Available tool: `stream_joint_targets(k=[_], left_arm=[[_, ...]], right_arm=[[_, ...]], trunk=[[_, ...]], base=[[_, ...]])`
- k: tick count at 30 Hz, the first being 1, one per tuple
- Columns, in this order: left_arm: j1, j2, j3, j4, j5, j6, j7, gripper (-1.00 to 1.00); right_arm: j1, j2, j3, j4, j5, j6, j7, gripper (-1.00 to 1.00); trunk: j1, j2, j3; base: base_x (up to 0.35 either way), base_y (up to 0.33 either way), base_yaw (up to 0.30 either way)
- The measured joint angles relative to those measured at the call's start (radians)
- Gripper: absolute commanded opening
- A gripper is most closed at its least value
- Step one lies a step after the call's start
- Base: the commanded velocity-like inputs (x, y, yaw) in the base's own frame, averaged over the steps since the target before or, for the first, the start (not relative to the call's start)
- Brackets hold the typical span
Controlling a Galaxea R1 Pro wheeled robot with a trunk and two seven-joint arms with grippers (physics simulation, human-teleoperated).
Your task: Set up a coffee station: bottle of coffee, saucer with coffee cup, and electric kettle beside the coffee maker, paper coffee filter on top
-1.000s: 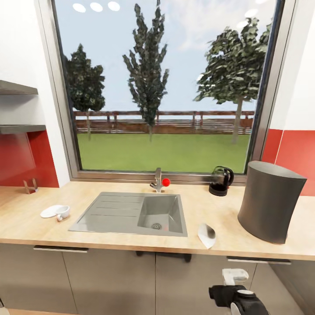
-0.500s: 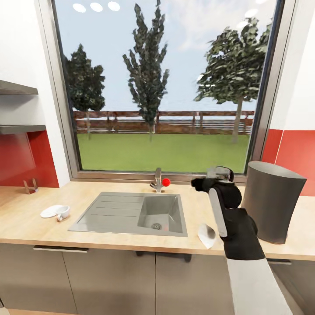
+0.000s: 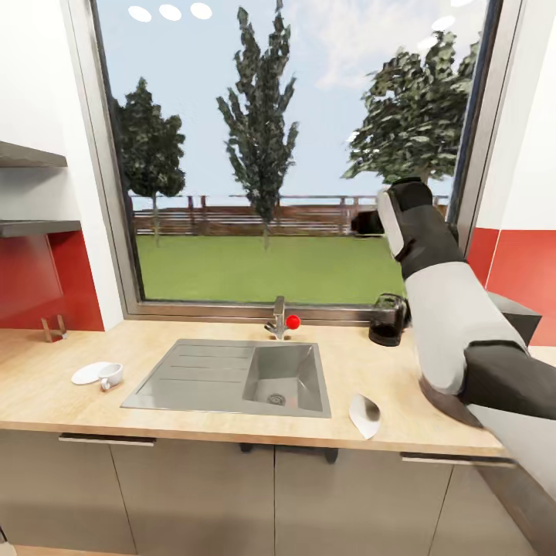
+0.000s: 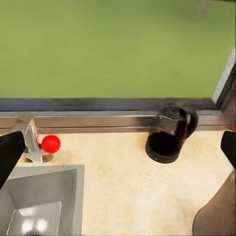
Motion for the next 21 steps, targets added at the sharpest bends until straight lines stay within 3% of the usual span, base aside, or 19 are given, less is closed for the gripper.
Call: stream_joint_targets(k=[1, 4, 7, 10, 17, 21], left_arm=[[0.000, 0.001, 0.000, 0.005, 0.000, 0.000, 0.000, 1.00], [0.000, 0.016, 0.002, 0.022, -0.006, -0.002, 0.001, 1.00], [0.000, 0.028, 0.001, 0.027, -0.003, -0.001, 0.001, 1.00], [0.000, 0.030, 0.001, 0.028, -0.004, -0.001, 0.001, 1.00], [0.000, 0.030, 0.001, 0.029, -0.002, 0.000, 0.001, 1.00], [0.000, 0.030, 0.001, 0.029, -0.003, 0.000, 0.001, 1.00]], right_arm=[[-0.018, -0.004, 0.000, 0.021, -0.001, 0.000, 0.000, 1.00], [-0.150, -0.022, -0.001, 0.171, -0.001, 0.000, -0.002, 1.00], [-0.242, -0.050, -0.001, 0.237, 0.002, 0.000, -0.003, 1.00], [-0.263, -0.061, -0.001, 0.262, 0.000, 0.000, -0.004, 1.00], [-0.301, -0.056, -0.002, 0.287, -0.001, 0.000, -0.006, 1.00], [-0.461, -0.070, -0.004, 0.522, -0.020, 0.000, 0.003, 1.00]], trunk=[[0.000, 0.000, 0.000], [0.000, 0.000, 0.000], [0.000, 0.000, 0.000], [0.000, 0.000, 0.000], [0.000, 0.000, 0.000], [0.000, 0.000, 0.000]], base=[[0.000, 0.000, 0.000], [0.000, 0.000, 0.000], [0.000, 0.000, 0.000], [0.000, 0.000, 0.000], [0.000, 0.000, 0.000], [0.000, 0.000, 0.000]])
